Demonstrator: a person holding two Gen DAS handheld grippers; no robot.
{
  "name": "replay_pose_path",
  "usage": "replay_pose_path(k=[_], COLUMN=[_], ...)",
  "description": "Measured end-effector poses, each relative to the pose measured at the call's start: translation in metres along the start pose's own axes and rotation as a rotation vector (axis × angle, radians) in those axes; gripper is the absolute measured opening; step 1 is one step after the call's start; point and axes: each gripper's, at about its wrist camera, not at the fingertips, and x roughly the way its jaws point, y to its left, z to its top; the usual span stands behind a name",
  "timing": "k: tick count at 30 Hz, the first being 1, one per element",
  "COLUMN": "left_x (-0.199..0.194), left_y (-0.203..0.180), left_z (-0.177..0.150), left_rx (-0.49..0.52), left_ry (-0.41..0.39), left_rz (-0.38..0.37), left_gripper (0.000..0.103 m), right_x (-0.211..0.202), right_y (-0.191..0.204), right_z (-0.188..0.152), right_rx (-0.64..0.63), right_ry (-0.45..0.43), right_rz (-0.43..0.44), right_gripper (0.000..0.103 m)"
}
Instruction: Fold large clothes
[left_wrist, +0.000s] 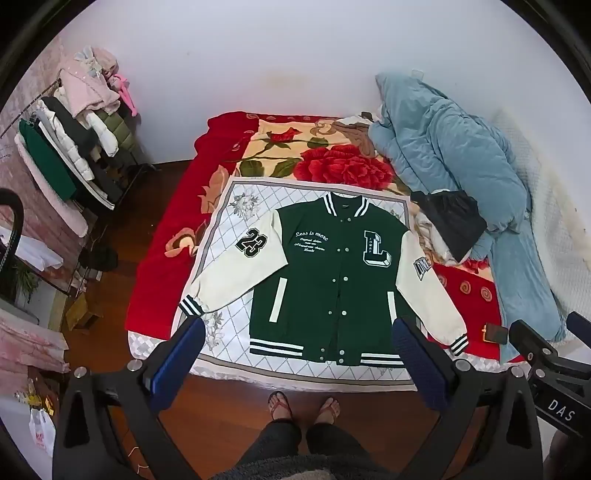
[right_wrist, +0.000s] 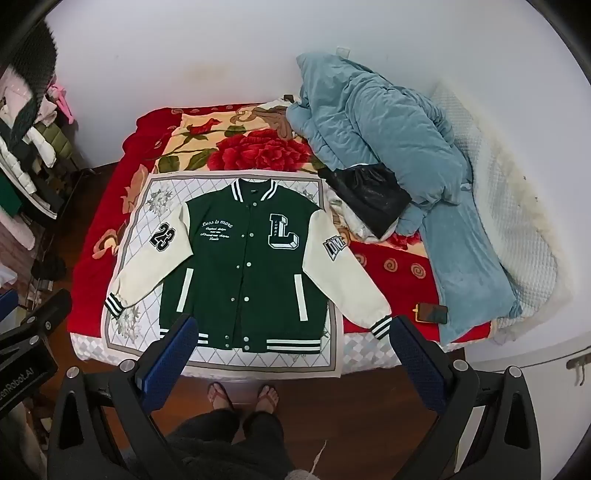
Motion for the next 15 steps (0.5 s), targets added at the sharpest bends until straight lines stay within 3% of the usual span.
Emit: replay_pose_path(k=[15], left_x=[0.006], left_y=[0.010], left_z=[0.004], left_rx=[0.000], left_ry=[-0.006], left_rz=[-0.002], left_gripper=[0.103], right_x=[-0.003], right_y=[0.004], right_z=[0.001], right_rx=[0.003], right_ry=[-0.009], right_rz=[0.000], right_gripper=[0.103])
